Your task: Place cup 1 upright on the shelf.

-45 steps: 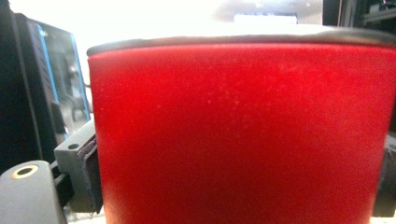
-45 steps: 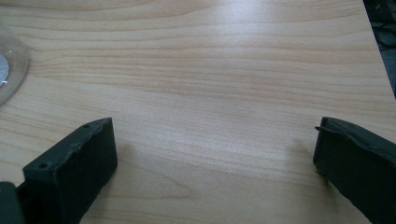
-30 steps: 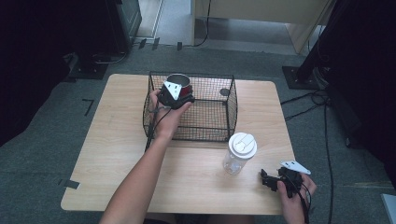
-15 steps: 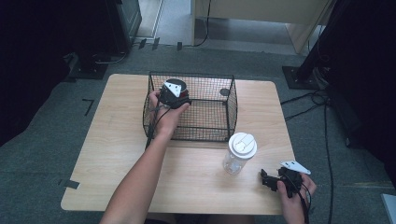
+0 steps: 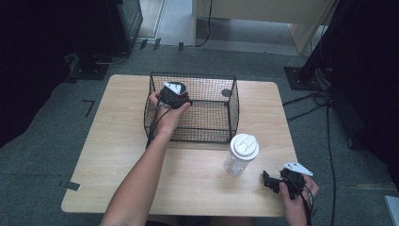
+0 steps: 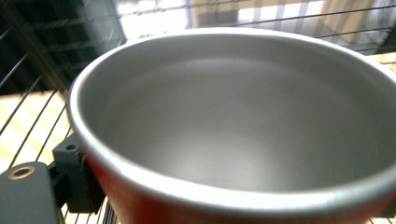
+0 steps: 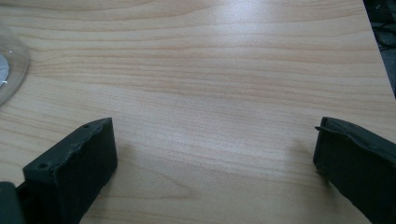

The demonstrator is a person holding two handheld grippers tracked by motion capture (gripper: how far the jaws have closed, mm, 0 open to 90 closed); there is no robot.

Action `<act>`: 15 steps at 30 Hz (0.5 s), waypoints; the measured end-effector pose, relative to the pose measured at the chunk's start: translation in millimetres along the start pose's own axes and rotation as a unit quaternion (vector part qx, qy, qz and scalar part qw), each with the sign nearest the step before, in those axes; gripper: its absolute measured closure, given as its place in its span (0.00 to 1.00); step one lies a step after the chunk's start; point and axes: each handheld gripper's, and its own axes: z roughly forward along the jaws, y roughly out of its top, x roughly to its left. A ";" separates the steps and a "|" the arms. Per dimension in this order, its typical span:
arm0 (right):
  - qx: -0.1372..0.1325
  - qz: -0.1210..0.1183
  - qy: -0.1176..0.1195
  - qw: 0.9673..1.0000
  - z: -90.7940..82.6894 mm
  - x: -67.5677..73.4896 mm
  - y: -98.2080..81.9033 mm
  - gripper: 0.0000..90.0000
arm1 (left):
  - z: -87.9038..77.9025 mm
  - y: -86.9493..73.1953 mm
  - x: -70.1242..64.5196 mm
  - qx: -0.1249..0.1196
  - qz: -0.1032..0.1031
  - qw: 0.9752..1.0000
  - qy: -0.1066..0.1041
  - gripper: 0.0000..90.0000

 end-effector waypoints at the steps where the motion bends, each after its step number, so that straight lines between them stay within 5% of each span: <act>1: 0.000 0.000 -0.001 1.000 0.0 -0.1 0.0 0.00 | 0.1 -0.3 0.4 0.008 -0.001 1.000 0.006 0.02; 4: 0.000 0.000 0.000 1.000 0.0 0.0 0.0 0.00 | -0.6 -2.3 -1.4 0.011 0.019 1.000 0.015 0.00; 15: 0.000 0.000 0.000 1.000 0.0 0.0 0.0 0.00 | -7.9 1.5 -2.5 0.009 0.002 1.000 0.008 0.00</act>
